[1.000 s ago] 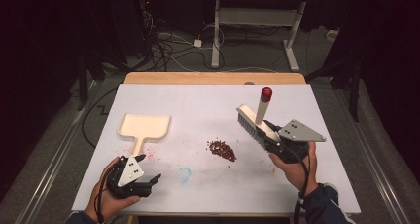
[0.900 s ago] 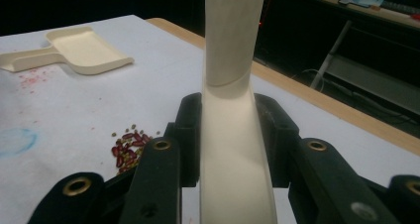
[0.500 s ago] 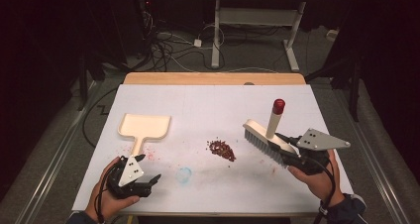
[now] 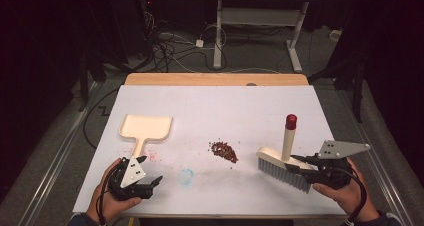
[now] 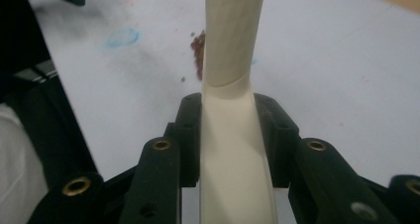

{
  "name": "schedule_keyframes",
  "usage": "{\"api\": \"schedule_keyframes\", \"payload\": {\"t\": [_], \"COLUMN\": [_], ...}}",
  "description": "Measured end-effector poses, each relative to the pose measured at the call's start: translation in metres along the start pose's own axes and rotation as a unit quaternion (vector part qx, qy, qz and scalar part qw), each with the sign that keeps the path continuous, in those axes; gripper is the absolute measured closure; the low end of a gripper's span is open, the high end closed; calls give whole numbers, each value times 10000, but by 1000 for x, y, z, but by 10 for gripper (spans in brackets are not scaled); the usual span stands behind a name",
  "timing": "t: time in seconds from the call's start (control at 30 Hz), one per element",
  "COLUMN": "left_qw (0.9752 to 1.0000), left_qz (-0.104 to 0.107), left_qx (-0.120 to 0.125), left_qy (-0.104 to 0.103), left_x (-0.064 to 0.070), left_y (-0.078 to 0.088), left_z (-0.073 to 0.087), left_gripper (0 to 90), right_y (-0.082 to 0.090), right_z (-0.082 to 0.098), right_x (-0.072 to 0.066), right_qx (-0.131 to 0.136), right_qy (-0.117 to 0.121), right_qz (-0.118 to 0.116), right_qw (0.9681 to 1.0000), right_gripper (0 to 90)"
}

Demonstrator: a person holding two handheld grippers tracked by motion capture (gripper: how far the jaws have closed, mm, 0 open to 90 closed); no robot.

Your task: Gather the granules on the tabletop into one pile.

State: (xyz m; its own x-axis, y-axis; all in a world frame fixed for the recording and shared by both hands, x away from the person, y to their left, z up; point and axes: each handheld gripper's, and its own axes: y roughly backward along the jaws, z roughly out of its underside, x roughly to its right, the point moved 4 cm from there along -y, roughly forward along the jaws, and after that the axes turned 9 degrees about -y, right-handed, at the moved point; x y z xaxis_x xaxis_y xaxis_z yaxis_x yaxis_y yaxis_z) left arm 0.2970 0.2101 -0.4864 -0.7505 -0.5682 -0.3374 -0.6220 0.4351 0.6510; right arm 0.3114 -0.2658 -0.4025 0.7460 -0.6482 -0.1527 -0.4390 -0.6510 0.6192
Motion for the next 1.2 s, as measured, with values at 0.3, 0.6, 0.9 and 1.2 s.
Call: {"api": "schedule_keyframes", "payload": {"t": [0.3,0.6,0.9,1.2], "left_qw": [9999,9997,9995,9994], "left_qz": [93,177,206,224], "left_qx": [-76,-157,-177,-194], "left_qy": [-37,-94,-157,-174], "left_x": [1,4,4,5], "left_y": [-2,-6,-8,-10], "left_z": [1,1,1,1], "left_gripper": [199,199,199,199], "right_y": [-22,-41,-53,-75], "right_z": [0,-8,-17,-9], "right_x": [26,75,121,142], "right_qx": [-558,-750,-642,-1104], "right_qy": [-262,-594,-1271,-1241], "right_qz": [-204,-147,314,1829], "right_qw": [9979,9953,9893,9690], "right_gripper": [673,591,595,718]}}
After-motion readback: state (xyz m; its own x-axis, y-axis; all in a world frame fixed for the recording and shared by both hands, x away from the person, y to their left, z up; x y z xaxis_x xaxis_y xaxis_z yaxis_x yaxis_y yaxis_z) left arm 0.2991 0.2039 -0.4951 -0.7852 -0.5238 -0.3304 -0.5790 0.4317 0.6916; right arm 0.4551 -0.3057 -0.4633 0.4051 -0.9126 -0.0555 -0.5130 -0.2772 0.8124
